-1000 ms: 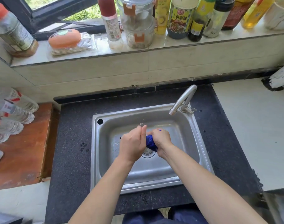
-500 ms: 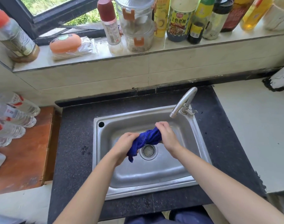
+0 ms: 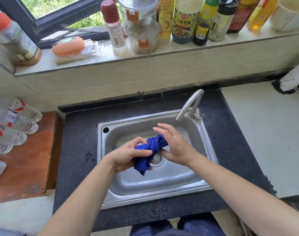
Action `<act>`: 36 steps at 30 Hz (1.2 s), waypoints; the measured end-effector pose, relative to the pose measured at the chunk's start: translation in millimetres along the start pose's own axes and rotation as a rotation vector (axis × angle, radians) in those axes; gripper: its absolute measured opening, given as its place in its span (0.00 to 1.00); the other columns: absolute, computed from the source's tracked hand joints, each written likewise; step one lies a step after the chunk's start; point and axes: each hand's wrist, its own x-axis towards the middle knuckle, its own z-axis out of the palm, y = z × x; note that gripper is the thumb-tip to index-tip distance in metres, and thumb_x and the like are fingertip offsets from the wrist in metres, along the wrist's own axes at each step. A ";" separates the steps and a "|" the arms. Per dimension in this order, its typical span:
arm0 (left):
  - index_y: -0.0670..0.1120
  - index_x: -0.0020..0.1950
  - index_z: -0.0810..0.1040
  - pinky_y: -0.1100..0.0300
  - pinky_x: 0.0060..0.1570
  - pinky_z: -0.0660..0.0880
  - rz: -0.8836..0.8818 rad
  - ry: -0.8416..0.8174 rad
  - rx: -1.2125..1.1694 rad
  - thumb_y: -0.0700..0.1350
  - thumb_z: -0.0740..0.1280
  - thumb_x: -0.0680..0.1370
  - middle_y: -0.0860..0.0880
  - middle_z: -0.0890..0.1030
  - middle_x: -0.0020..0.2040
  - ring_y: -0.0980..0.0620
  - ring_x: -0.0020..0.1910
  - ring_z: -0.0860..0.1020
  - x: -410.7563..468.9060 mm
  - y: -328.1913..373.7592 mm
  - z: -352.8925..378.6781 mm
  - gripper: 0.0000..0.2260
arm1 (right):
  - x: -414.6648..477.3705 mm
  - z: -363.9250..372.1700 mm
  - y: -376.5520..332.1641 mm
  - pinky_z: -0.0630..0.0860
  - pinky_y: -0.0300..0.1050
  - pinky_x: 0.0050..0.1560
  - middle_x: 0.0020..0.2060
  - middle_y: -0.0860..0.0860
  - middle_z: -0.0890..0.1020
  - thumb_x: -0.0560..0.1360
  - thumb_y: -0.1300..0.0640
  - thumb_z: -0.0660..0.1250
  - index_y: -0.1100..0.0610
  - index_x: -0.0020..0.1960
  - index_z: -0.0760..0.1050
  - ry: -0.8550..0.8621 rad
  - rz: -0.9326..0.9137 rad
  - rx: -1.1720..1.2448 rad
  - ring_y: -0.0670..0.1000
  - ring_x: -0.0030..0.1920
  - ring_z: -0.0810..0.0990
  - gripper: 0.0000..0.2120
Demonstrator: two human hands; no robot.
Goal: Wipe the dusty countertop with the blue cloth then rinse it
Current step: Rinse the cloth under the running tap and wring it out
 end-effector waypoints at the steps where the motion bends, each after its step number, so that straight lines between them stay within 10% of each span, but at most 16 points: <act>1: 0.47 0.53 0.68 0.41 0.42 0.81 -0.008 0.000 0.004 0.37 0.73 0.73 0.36 0.78 0.50 0.37 0.45 0.80 -1.0 0.0 1.2 0.16 | 2.4 -0.4 1.1 0.76 0.56 0.62 0.70 0.57 0.69 0.68 0.61 0.74 0.55 0.74 0.66 0.005 -0.033 -0.043 0.57 0.69 0.71 0.36; 6: 0.42 0.59 0.73 0.66 0.19 0.65 0.016 0.066 -0.066 0.42 0.70 0.75 0.43 0.77 0.43 0.51 0.30 0.73 -3.7 4.0 6.6 0.14 | 12.7 -8.4 1.0 0.78 0.52 0.48 0.65 0.57 0.69 0.66 0.54 0.77 0.51 0.72 0.66 0.136 -0.246 -0.334 0.54 0.50 0.74 0.38; 11: 0.44 0.57 0.79 0.68 0.20 0.56 -0.021 -0.031 -0.017 0.44 0.67 0.80 0.48 0.74 0.40 0.55 0.30 0.66 -5.0 4.0 3.7 0.08 | 23.1 -13.9 6.7 0.78 0.54 0.42 0.55 0.56 0.75 0.69 0.53 0.69 0.53 0.69 0.72 0.143 -0.260 -0.445 0.56 0.45 0.77 0.28; 17: 0.48 0.50 0.74 0.55 0.31 0.59 -0.163 -0.019 0.660 0.52 0.72 0.76 0.46 0.70 0.37 0.50 0.33 0.67 2.2 10.9 -15.9 0.11 | 22.5 -11.4 18.6 0.79 0.57 0.55 0.56 0.59 0.81 0.73 0.62 0.63 0.60 0.54 0.80 -0.033 -0.381 -0.462 0.63 0.56 0.79 0.12; 21: 0.47 0.51 0.69 0.53 0.39 0.73 0.085 0.212 1.302 0.51 0.65 0.80 0.52 0.79 0.38 0.45 0.40 0.79 18.9 6.9 -13.5 0.09 | 22.1 -8.2 7.4 0.78 0.56 0.44 0.47 0.55 0.82 0.72 0.57 0.66 0.56 0.56 0.74 -0.387 0.061 -0.335 0.61 0.46 0.80 0.13; 27: 0.45 0.50 0.64 0.58 0.22 0.63 0.559 0.606 1.871 0.42 0.69 0.76 0.47 0.76 0.34 0.42 0.25 0.75 41.2 -11.4 -30.3 0.13 | 27.3 0.5 -31.6 0.55 0.38 0.25 0.24 0.49 0.64 0.64 0.54 0.68 0.55 0.36 0.69 -0.277 0.874 0.809 0.50 0.24 0.58 0.08; 36: 0.45 0.48 0.65 0.61 0.19 0.58 0.829 0.721 1.643 0.43 0.55 0.73 0.47 0.72 0.28 0.44 0.19 0.70 39.0 -16.4 -35.1 0.05 | 18.8 4.6 -55.5 0.47 0.33 0.23 0.20 0.43 0.59 0.71 0.52 0.57 0.51 0.34 0.66 -0.590 1.028 1.703 0.42 0.19 0.54 0.08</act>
